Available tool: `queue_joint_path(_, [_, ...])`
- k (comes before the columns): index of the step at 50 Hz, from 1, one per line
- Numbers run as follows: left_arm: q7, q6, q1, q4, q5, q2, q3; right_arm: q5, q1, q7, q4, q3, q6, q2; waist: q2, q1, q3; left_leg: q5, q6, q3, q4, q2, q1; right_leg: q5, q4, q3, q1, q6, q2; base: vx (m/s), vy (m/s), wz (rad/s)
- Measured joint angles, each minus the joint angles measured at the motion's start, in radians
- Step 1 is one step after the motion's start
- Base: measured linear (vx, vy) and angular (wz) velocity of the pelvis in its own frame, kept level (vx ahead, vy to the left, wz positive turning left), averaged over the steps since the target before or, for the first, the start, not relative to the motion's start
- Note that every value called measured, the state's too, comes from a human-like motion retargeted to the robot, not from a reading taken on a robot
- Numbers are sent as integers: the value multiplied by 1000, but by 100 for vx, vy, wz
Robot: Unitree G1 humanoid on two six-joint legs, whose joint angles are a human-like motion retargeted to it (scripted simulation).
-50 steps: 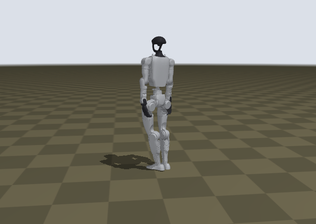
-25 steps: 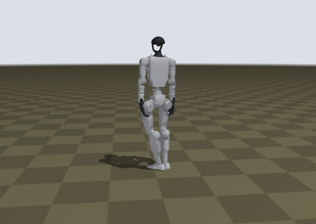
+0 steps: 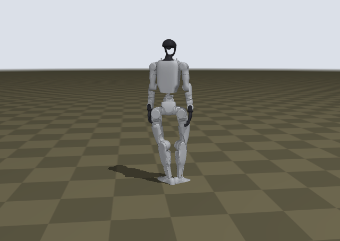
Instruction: In place motions
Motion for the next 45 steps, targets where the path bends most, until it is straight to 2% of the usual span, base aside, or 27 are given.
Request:
queue_joint_path(8, [-6, 6, -18, 8, -14, -29, -35, -6, 14, 10, -33, -7, -8, 28, 23, -51, 0, 12, -31, 20, 26, 33, 26, 6, -75, 79, 13, 11, 62, 24, -6, -27])
queue_joint_path(14, [-13, -9, -17, -42, 15, -46, -60, -24, 1, 14, -48, 16, -2, 42, 46, -31, -30, 20, -68, 57, 47, 61, 38, -8, -75, 129, -4, -2, 86, 28, -5, -44])
queue_joint_path(21, [-11, -3, -13, -5, 12, -54, -75, -62, -19, 7, -108, 46, -20, 56, 78, -33, -62, 43, -125, 114, 129, 127, 59, -41, -51, 221, -25, -17, 108, 33, -6, -50])
queue_joint_path(25, [17, 0, 3, 11, 23, -51, -79, -54, -31, 18, -127, 48, -26, 58, 64, -12, -76, 95, -114, 139, 211, 145, 91, -46, -48, 289, -21, -20, 99, 42, -9, -94])
queue_joint_path(27, [31, 2, 12, 13, 22, -51, -71, -43, -37, 21, -130, 54, -30, 59, 30, 7, -79, 134, -62, 121, 299, 151, 89, -43, -44, 334, -14, -23, 70, 28, 0, -122])
queue_joint_path(30, [41, 4, 18, 9, 10, -51, -55, -38, -50, 23, -133, 56, -33, 58, -10, 4, -92, 158, 59, -6, 497, 170, 22, -32, -33, 374, -23, -24, 20, 28, -2, -65])
queue_joint_path(32, [46, -2, 12, 6, -5, -52, -54, -41, -58, 20, -131, 56, -35, 50, -2, -28, -95, 179, 124, -176, 624, 177, -57, -32, -25, 354, -30, -25, 8, 23, 4, -3])
queue_joint_path(35, [64, -17, -3, -5, -27, -58, -61, -42, -67, 13, -125, 59, -38, 31, 5, -17, -70, 217, 66, -404, 736, 146, -151, -22, -28, 378, -24, -30, 14, 18, 10, -83])
queue_joint_path(37, [74, -26, -13, -25, -41, -63, -70, -44, -68, 1, -119, 60, -45, 17, -14, 25, -52, 201, -7, -552, 796, 68, -230, -11, -30, 432, -22, -31, -1, 13, 14, -157])
queue_joint_path(41, [56, -32, -31, -64, -43, -73, -95, -48, -62, -19, -103, 55, -54, -11, -31, 91, -34, 159, -23, -567, 769, 25, -288, 3, -28, 520, -34, -30, -17, 12, 16, -135])
queue_joint_path(45, [35, -31, -45, -87, -18, -80, -124, -62, -56, -30, -75, 43, -44, -30, -21, 140, -17, 103, -48, -601, 627, -47, -314, 16, -33, 591, -43, -25, -4, 9, 17, -119])
